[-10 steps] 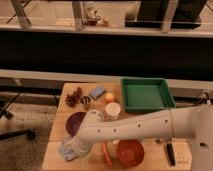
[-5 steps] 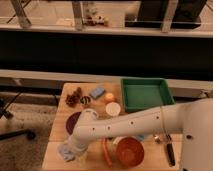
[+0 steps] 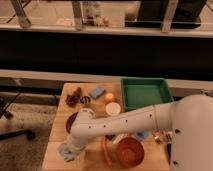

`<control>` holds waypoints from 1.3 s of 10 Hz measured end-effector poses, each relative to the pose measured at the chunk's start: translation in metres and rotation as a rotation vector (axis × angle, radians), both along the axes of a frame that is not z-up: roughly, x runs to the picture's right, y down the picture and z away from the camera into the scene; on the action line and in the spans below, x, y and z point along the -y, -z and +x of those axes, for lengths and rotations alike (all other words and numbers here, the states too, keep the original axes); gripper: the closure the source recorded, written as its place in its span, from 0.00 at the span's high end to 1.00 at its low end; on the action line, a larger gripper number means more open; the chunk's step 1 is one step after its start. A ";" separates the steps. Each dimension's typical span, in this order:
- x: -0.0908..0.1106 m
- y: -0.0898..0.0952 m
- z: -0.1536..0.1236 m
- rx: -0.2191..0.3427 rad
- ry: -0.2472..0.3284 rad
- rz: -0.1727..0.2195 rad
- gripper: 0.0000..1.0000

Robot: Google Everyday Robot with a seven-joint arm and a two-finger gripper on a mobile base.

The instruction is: Wipe tray with towel

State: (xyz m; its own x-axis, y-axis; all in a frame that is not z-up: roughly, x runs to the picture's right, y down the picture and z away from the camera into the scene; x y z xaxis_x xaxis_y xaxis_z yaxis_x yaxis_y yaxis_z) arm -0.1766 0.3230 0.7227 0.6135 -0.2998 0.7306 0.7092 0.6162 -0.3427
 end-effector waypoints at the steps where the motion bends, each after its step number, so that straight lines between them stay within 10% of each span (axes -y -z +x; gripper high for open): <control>1: -0.001 -0.002 -0.002 -0.002 0.003 -0.004 0.80; 4: -0.001 -0.005 -0.006 0.001 0.010 -0.011 0.70; 11: 0.002 -0.013 -0.002 0.010 0.020 -0.022 0.02; 13: 0.004 -0.013 0.001 0.008 0.019 -0.022 0.00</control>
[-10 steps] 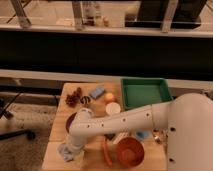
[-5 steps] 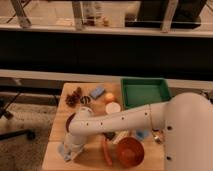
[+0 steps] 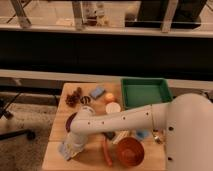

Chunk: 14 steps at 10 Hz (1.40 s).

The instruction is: Wipe tray with towel

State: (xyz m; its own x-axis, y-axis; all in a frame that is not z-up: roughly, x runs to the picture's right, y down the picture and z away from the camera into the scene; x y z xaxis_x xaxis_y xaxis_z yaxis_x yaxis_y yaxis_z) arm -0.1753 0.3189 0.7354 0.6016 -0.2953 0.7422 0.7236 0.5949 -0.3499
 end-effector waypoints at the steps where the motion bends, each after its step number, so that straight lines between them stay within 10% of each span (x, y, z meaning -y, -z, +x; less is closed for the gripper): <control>1: 0.000 0.001 0.001 0.001 -0.001 -0.002 0.00; 14: 0.068 0.074 0.038 0.037 -0.059 0.132 0.00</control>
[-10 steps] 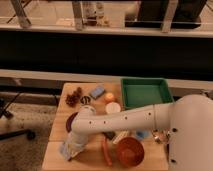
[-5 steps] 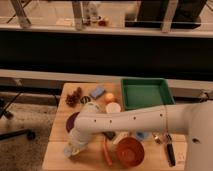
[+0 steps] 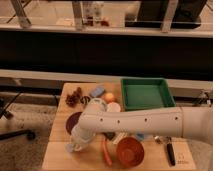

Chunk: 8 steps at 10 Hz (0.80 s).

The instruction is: Wipe tray with towel

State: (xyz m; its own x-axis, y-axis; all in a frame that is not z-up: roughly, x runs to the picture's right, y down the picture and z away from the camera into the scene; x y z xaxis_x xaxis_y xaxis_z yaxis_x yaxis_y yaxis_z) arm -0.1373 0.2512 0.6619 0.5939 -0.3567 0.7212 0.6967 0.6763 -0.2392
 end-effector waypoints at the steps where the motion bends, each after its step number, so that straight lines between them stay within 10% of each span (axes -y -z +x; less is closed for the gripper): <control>1: 0.007 0.004 0.005 -0.003 -0.008 0.016 0.00; 8: 0.067 0.011 0.048 -0.063 -0.079 0.129 0.00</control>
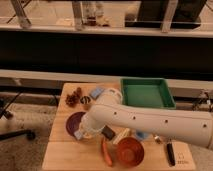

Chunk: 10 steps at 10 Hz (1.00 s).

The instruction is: Wipe tray with towel

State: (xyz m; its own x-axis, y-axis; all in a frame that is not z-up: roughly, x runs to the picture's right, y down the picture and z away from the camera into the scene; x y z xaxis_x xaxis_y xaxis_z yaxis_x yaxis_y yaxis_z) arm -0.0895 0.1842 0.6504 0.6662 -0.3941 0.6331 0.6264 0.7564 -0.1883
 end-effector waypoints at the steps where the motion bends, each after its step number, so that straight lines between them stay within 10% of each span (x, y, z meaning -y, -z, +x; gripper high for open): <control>1: 0.004 -0.002 0.002 -0.013 -0.014 0.009 0.00; 10: 0.075 -0.043 0.022 -0.132 -0.187 0.073 0.00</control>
State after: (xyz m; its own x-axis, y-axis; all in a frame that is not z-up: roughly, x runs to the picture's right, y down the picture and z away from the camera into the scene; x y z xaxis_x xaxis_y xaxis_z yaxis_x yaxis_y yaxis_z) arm -0.0673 0.1088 0.6931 0.8072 -0.2976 0.5097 0.4477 0.8715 -0.2003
